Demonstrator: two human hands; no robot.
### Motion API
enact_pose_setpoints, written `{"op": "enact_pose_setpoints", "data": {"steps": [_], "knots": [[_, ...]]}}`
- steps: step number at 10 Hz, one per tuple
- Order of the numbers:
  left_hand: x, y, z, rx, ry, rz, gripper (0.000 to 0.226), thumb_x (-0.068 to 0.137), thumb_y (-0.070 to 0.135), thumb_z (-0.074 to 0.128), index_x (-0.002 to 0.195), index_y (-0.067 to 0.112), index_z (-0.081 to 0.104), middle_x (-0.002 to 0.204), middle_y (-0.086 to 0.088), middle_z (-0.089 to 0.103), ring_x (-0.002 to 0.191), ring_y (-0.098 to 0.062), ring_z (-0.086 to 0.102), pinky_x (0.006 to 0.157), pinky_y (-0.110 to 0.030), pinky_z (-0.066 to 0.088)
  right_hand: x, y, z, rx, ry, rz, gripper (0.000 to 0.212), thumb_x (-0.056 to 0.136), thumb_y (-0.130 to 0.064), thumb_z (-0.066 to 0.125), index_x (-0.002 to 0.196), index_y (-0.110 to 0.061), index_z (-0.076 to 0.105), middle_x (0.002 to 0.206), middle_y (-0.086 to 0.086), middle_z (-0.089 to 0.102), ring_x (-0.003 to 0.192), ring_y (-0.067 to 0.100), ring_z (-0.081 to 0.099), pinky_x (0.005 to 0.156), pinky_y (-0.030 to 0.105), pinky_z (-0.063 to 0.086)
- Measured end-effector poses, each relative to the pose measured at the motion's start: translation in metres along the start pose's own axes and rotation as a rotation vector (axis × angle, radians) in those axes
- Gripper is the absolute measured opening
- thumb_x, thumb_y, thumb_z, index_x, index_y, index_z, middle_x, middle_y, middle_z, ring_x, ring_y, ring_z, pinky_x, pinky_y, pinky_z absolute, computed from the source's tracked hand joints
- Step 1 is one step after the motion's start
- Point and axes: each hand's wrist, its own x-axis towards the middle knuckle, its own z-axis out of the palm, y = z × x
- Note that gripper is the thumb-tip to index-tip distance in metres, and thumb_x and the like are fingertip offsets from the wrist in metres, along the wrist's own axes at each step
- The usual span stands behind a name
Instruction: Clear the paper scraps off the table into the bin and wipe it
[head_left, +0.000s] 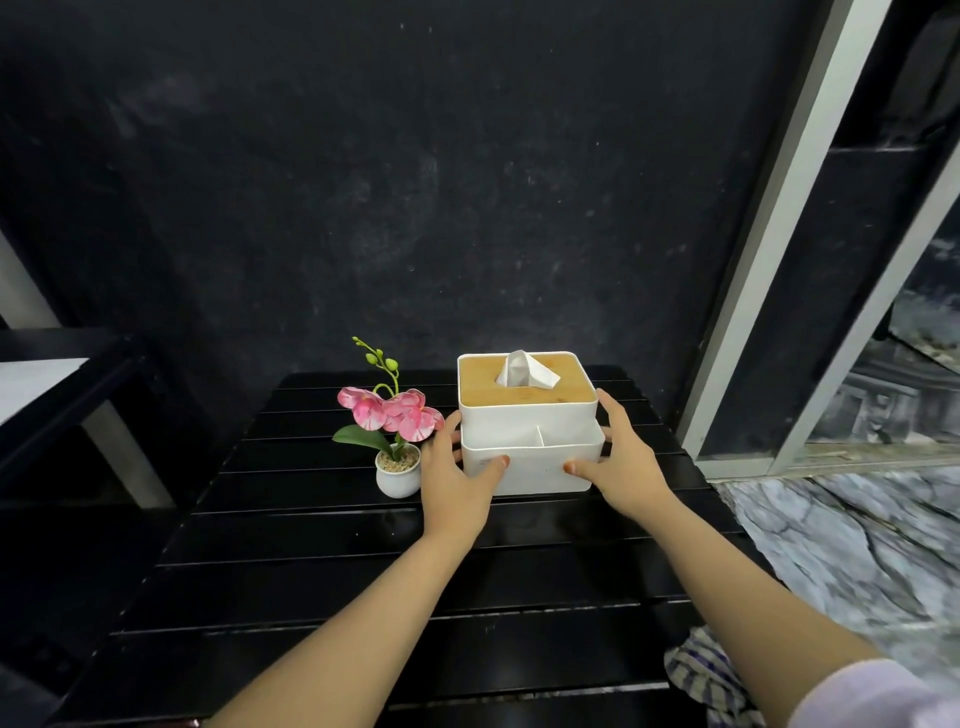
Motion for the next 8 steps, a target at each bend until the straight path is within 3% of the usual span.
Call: {"op": "enact_pose_setpoints", "data": {"steps": [4, 6, 7, 8], "knots": [[0.002, 0.000, -0.001, 0.018, -0.003, -0.013, 0.070, 0.074, 0.013, 0.074, 0.134, 0.026, 0.041, 0.131, -0.003, 0.046, 0.107, -0.015, 0.053, 0.094, -0.035, 0.049, 0.003, 0.004, 0.000, 0.001, -0.012, 0.002, 0.087, 0.077, -0.011, 0.071, 0.142, -0.029, 0.017, 0.144, 0.004, 0.041, 0.129, 0.026, 0.041, 0.107, 0.051, 0.037], [-0.005, 0.000, -0.010, 0.070, -0.057, -0.049, 0.074, 0.077, 0.017, 0.073, 0.139, 0.022, 0.035, 0.130, 0.001, 0.049, 0.111, -0.014, 0.051, 0.096, -0.033, 0.047, -0.002, 0.007, 0.000, -0.016, -0.057, 0.035, 0.096, 0.076, -0.015, 0.072, 0.144, -0.029, 0.007, 0.147, 0.004, 0.037, 0.129, 0.028, 0.043, 0.107, 0.049, 0.037], [-0.016, -0.001, -0.029, 0.157, -0.041, -0.092, 0.064, 0.079, 0.020, 0.072, 0.135, 0.021, 0.042, 0.118, 0.006, 0.052, 0.106, -0.012, 0.052, 0.091, -0.027, 0.043, -0.011, 0.010, -0.006, -0.017, -0.067, 0.096, 0.097, 0.076, -0.019, 0.073, 0.145, -0.030, 0.006, 0.146, 0.007, 0.040, 0.121, 0.030, 0.051, 0.105, 0.047, 0.038], [-0.048, 0.006, -0.064, 0.186, -0.060, -0.071, 0.034, 0.083, 0.014, 0.066, 0.114, 0.024, 0.059, 0.102, 0.006, 0.062, 0.087, -0.006, 0.059, 0.081, -0.021, 0.047, -0.033, 0.015, -0.019, -0.027, 0.005, 0.107, 0.083, 0.079, -0.020, 0.070, 0.144, -0.028, 0.019, 0.142, 0.006, 0.045, 0.121, 0.028, 0.051, 0.102, 0.043, 0.041]]}}
